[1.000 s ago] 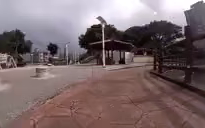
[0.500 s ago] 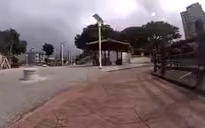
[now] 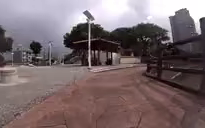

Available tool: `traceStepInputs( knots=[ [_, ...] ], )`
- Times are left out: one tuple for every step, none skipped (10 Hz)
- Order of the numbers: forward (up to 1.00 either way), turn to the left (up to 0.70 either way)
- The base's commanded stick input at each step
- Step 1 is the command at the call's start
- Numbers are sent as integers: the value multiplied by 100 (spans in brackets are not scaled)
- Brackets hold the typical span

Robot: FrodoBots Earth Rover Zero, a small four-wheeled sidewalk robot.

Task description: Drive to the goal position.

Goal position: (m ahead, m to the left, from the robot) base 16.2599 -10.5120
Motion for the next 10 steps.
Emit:
traceStepInputs(
  knots=[
    [100, 0],
    [100, 0],
    [100, 0],
    [100, 0],
    [100, 0],
    [100, 0],
    [100, 0],
    [100, 0],
    [100, 0],
    [100, 0]
  ],
)
